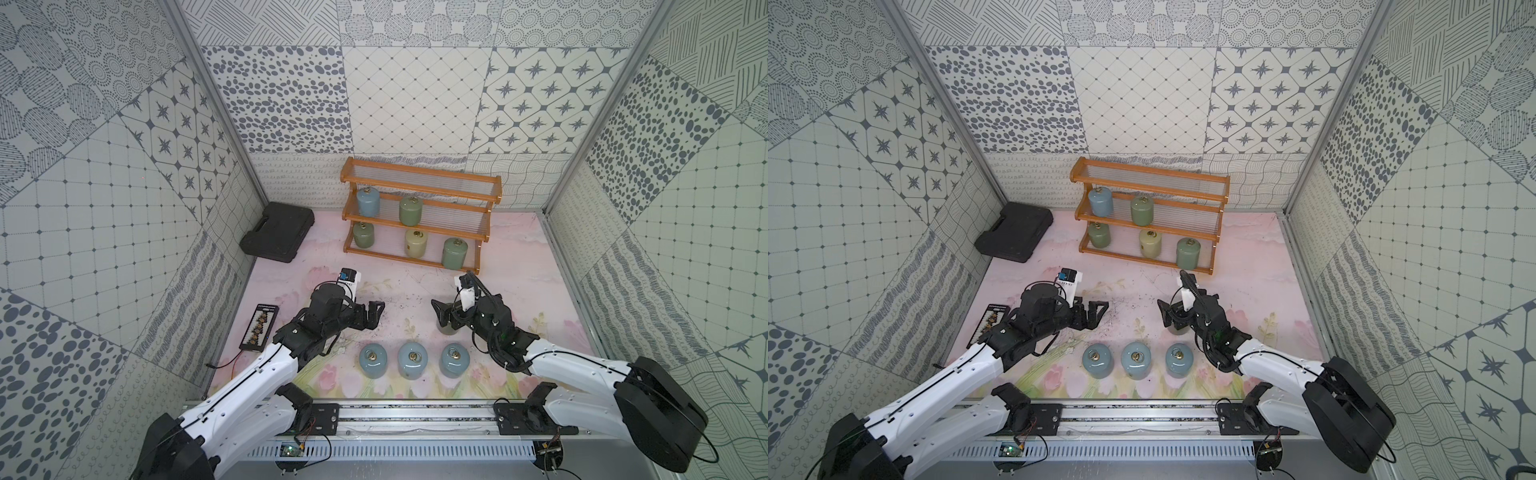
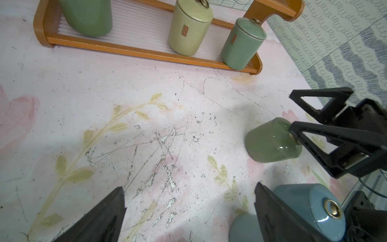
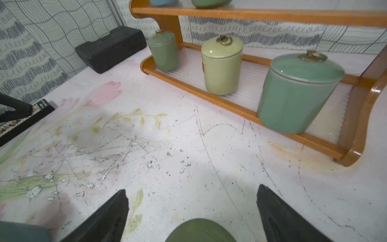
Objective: Remove the tea canisters from the shelf
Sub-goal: Place the tea canister at the center of the board.
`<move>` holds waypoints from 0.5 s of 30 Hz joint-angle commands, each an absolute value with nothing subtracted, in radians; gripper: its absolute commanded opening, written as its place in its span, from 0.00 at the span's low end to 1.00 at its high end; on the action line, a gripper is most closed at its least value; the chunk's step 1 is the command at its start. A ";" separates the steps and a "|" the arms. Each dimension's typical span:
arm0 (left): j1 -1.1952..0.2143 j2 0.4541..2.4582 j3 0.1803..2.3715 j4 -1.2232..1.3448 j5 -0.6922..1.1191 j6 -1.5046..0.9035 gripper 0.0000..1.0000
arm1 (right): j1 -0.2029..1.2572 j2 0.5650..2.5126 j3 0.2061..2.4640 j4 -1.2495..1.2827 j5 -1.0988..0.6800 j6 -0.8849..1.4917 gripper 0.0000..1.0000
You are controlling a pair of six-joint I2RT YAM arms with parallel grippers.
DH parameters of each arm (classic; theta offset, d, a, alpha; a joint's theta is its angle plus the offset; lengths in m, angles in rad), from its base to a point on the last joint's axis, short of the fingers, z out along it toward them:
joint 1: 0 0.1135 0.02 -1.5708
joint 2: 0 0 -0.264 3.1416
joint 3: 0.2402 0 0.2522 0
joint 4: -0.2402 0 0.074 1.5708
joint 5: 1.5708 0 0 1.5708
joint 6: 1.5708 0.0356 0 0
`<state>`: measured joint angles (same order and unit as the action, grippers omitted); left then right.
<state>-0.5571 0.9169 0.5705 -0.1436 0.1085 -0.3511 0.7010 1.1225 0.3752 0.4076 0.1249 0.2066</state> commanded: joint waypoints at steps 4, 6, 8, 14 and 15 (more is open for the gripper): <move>-0.512 1.083 0.740 -0.104 0.083 -0.213 1.00 | 0.682 0.977 0.435 0.290 0.171 0.203 0.99; -0.480 1.138 0.782 -0.086 0.109 -0.200 1.00 | 0.669 0.942 0.442 0.261 0.169 0.201 1.00; -0.446 1.197 0.827 -0.069 0.129 -0.184 1.00 | 0.654 0.913 0.445 0.242 0.171 0.198 1.00; -0.361 1.376 0.986 -0.033 0.163 -0.136 1.00 | 0.608 0.864 0.457 0.199 0.151 0.197 0.99; -0.356 1.400 1.010 -0.019 0.166 -0.122 1.00 | 0.603 0.862 0.459 0.193 0.148 0.198 0.99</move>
